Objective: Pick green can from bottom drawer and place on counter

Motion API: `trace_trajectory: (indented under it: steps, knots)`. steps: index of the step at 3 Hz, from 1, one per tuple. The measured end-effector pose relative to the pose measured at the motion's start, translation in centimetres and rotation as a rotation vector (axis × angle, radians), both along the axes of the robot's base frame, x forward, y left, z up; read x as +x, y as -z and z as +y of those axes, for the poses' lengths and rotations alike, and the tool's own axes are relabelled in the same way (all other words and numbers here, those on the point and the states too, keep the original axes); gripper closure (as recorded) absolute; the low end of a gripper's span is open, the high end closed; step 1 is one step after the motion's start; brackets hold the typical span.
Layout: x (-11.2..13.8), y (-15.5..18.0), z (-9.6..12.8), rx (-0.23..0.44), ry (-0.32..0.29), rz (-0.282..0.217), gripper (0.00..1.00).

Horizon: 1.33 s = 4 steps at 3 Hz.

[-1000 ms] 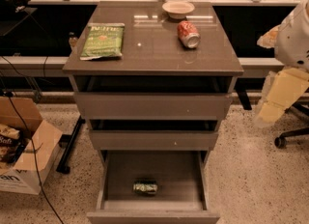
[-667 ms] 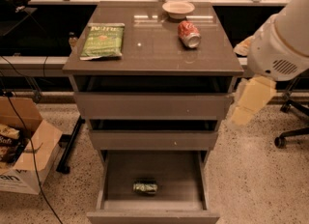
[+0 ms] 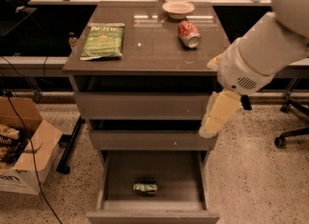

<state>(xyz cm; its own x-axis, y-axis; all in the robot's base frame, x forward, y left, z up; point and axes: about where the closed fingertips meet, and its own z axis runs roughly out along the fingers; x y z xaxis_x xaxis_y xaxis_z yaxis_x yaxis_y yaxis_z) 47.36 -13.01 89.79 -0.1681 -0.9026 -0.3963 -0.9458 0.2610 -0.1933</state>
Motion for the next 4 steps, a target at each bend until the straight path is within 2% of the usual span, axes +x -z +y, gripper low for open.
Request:
trace_trajectory:
  steps: [1,2,3,4]
  knots:
    - [1.0,3.8,1.2,0.059,0.004,0.045,0.00]
    - [1.1,4.0,1.2,0.061,0.005,0.046,0.00]
    - [1.2,4.9,1.4,0.059,0.032,0.074,0.00]
    - [1.6,7.6,2.3,0.081,0.073,0.110,0.00]
